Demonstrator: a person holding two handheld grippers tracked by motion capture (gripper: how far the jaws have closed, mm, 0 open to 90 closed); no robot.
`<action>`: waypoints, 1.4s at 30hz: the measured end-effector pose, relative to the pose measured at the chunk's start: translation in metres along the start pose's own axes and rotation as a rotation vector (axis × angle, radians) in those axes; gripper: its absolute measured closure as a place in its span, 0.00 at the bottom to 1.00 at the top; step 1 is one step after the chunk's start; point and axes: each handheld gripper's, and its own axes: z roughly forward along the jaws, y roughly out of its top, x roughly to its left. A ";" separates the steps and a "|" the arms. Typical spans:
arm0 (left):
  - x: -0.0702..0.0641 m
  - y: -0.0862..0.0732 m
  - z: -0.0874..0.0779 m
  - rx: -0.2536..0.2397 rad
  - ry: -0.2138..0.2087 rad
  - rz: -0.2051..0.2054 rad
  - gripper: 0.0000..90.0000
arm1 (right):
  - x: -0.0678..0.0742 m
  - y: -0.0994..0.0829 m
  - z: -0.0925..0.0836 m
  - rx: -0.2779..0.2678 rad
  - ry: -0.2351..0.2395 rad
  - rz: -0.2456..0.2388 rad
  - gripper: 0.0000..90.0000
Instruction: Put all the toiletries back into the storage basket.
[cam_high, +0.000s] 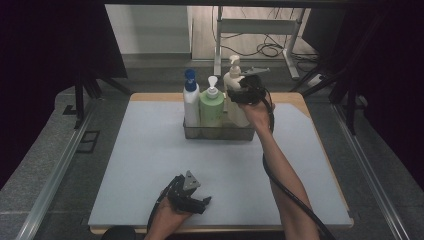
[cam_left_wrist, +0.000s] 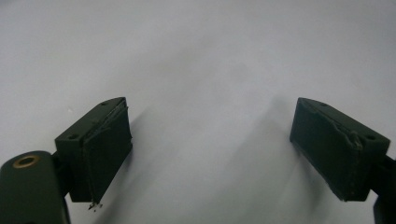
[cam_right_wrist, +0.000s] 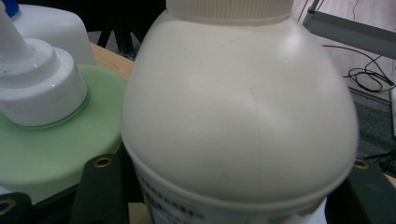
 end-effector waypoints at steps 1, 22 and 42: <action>0.000 0.000 0.000 0.001 0.000 0.000 0.14 | 0.000 -0.001 0.001 0.001 0.000 0.003 0.43; 0.000 0.000 0.000 0.007 -0.002 0.006 0.14 | 0.007 -0.022 0.011 0.038 0.011 -0.006 0.43; 0.000 0.000 0.000 0.006 -0.001 0.005 0.14 | 0.004 -0.046 0.010 0.082 0.024 0.004 0.43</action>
